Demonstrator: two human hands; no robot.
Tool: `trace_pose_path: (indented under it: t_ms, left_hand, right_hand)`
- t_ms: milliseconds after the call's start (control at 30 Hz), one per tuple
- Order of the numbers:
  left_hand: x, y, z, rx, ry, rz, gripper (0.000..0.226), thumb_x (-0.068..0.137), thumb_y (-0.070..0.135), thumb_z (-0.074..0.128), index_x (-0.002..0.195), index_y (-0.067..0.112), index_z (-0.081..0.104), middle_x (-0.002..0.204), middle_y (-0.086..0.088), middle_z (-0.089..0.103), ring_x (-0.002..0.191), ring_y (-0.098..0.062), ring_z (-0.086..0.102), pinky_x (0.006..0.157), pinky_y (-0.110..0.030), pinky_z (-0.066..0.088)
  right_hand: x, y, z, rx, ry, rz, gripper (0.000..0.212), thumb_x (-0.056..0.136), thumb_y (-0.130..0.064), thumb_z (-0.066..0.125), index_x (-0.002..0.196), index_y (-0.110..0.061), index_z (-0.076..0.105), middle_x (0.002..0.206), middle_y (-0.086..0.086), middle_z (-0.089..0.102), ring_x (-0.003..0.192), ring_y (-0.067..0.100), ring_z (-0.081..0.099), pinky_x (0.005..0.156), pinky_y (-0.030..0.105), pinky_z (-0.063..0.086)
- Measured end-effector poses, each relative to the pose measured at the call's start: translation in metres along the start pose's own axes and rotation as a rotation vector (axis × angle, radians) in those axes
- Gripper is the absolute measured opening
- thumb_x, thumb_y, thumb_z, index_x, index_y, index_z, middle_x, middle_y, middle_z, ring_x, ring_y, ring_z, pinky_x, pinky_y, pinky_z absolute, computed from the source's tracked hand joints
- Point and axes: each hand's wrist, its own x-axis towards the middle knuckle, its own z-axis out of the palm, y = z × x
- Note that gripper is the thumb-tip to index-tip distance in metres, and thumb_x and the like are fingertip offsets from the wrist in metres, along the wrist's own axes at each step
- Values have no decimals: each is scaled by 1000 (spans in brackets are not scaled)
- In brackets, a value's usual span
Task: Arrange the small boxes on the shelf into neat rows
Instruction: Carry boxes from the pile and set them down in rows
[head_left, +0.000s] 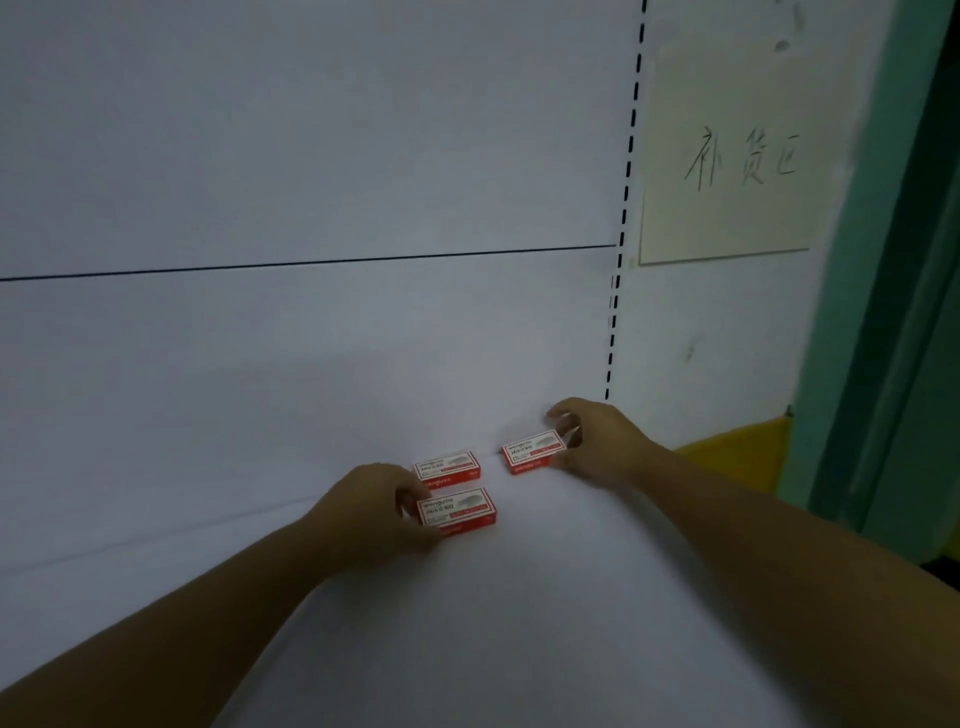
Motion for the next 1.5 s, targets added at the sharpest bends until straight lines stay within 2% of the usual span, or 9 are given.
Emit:
trace_pose_path:
  t_ms: [100, 267, 400, 567, 700, 800, 933, 1200, 1500]
  left_hand:
    - [1, 3, 2, 15, -15, -11, 45, 70, 47, 71, 109, 27, 62, 85, 19, 51, 77, -1, 51, 61, -10, 36]
    - [1, 6, 7, -3, 2, -50, 46, 73, 43, 70, 114, 26, 61, 87, 18, 48, 75, 0, 48, 59, -9, 35]
    - [-3, 10, 8, -15, 33, -73, 47, 74, 45, 70, 116, 25, 61, 85, 20, 49, 75, 1, 49, 60, -8, 34]
    - [-25, 10, -3, 88, 7, -120, 67, 74, 59, 61, 130, 24, 47, 113, 3, 53, 94, -11, 49, 76, -22, 40]
    - [-69, -20, -48, 233, 20, -148, 70, 84, 61, 45, 140, 22, 32, 143, -1, 39, 128, -19, 37, 104, -33, 31]
    - [-122, -51, -92, 303, 31, -213, 70, 86, 62, 38, 143, 24, 25, 152, 1, 25, 139, -18, 22, 111, -36, 20]
    - [-219, -96, -133, 354, 50, -309, 70, 86, 64, 33, 144, 27, 20, 155, 5, 15, 142, -11, 4, 114, -36, 9]
    - [-428, -179, -175, 431, 8, -580, 70, 87, 64, 32, 145, 27, 18, 156, 1, 11, 143, -17, 5, 114, -40, 10]
    - [-544, -241, -207, 374, 115, -730, 66, 87, 62, 34, 143, 27, 24, 155, 3, 17, 140, -16, 18, 113, -39, 19]
  right_hand:
    - [10, 6, 10, 86, -25, 27, 50, 65, -19, 82, 107, -19, 54, 96, 1, 62, 76, 12, 58, 78, 31, 51]
    - [18, 11, 13, 62, -40, 54, 44, 65, -30, 82, 99, -25, 55, 89, -6, 64, 82, 10, 62, 79, 29, 52]
    - [16, 4, 14, -70, -27, 56, 26, 70, -32, 75, 88, -22, 60, 92, -3, 67, 87, 16, 62, 79, 33, 52]
    - [1, -27, 2, -428, 123, -61, 22, 84, -36, 54, 93, -16, 58, 87, 2, 63, 76, 19, 55, 66, 29, 44]
    - [-11, -90, 3, -556, 88, -272, 23, 90, -36, 44, 93, -16, 55, 85, 1, 60, 76, 19, 52, 65, 28, 38]
    - [-25, -157, 26, -580, -95, -309, 40, 90, -44, 44, 122, -20, 49, 120, 2, 58, 107, 21, 54, 88, 34, 42]
    - [-66, -251, 76, -511, -311, -425, 65, 90, -53, 42, 145, -22, 24, 155, 1, 21, 141, 20, 19, 113, 37, 19]
    - [-158, -407, 164, -443, -408, -711, 66, 92, -54, 39, 147, -25, 17, 158, 1, 4, 144, 15, 4, 115, 34, 13]
    - [-200, -521, 234, -403, -482, -836, 66, 92, -56, 36, 147, -27, 15, 158, -3, 5, 144, 15, 7, 115, 35, 11]
